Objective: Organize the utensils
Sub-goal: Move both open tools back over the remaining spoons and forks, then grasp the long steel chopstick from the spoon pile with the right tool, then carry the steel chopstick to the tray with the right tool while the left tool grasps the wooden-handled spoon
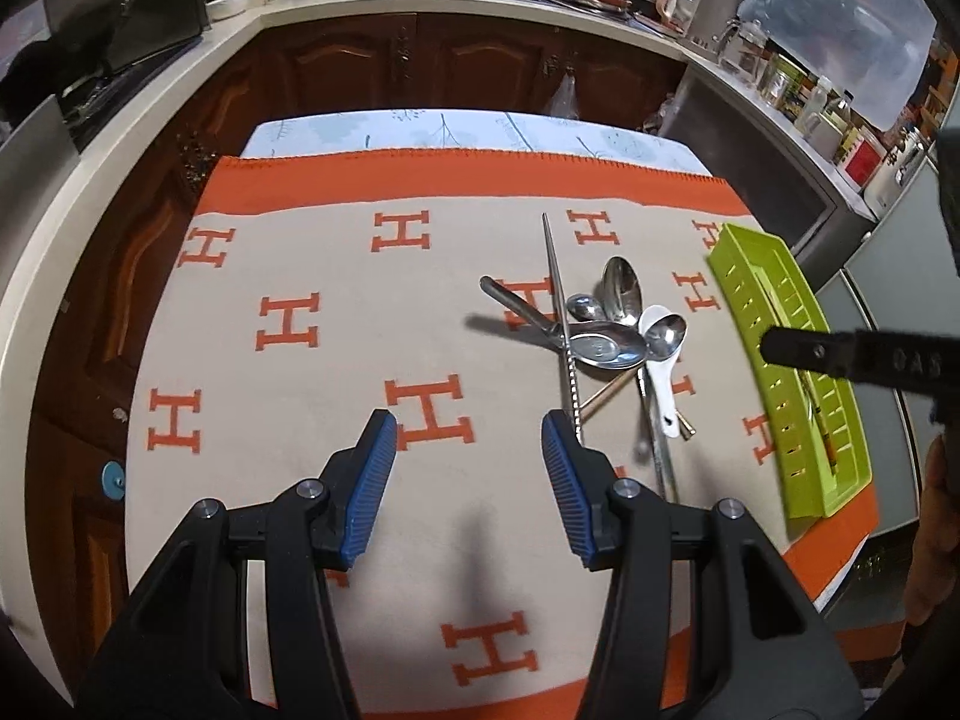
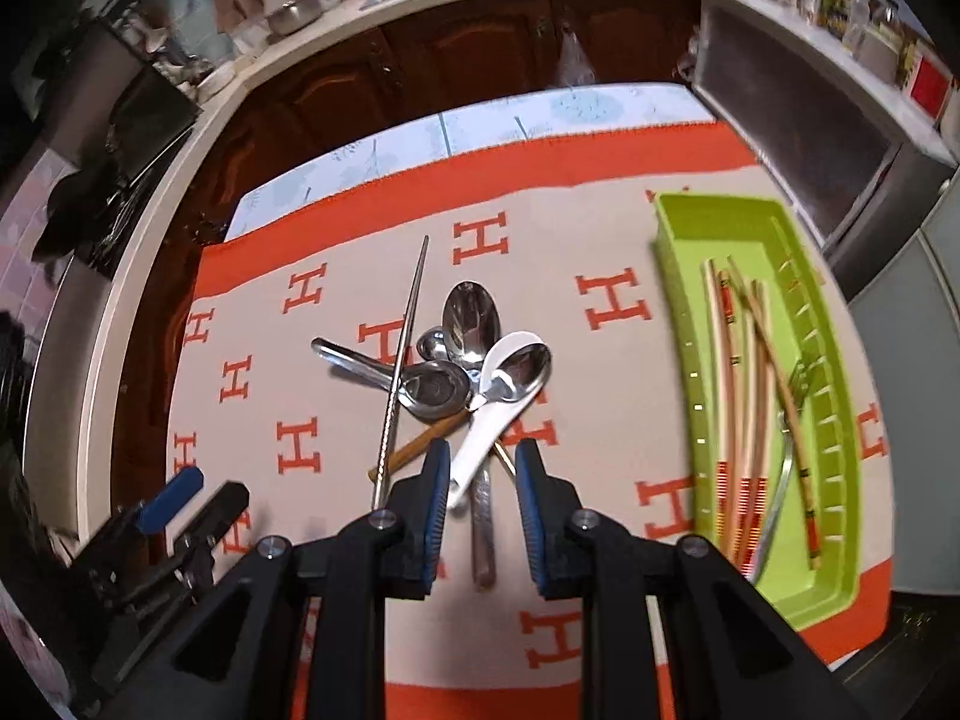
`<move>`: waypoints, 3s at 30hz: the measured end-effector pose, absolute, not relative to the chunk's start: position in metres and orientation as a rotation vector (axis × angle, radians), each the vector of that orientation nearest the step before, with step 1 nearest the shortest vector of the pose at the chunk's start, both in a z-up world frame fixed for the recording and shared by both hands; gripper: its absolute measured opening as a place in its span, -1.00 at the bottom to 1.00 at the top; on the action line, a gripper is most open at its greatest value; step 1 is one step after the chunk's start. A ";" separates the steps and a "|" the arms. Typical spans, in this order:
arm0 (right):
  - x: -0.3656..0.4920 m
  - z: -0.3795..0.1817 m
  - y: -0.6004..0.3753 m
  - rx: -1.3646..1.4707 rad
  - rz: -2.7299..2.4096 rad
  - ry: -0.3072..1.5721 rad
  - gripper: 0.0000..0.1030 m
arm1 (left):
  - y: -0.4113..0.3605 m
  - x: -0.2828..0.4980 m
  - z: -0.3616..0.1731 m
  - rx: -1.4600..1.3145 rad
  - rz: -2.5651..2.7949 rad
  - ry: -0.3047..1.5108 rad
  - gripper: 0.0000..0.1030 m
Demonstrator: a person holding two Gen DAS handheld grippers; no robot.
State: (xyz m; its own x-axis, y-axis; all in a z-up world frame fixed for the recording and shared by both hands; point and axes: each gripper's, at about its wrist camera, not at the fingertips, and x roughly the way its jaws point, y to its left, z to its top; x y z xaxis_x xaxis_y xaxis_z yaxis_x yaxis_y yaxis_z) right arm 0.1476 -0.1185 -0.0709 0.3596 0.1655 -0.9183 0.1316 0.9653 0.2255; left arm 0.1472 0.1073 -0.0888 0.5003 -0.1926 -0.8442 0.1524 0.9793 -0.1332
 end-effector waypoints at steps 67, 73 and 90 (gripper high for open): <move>0.082 -0.079 -0.257 0.346 -0.097 1.142 -0.89 | 0.014 0.166 -0.120 0.123 -0.373 1.165 -0.09; 0.091 -0.109 -0.276 0.358 -0.126 1.192 -0.89 | 0.002 0.179 -0.136 0.239 -0.408 1.177 -0.09; 0.080 -0.104 -0.288 0.360 -0.104 1.160 -0.87 | -0.041 0.220 -0.173 0.414 -0.455 1.257 -0.42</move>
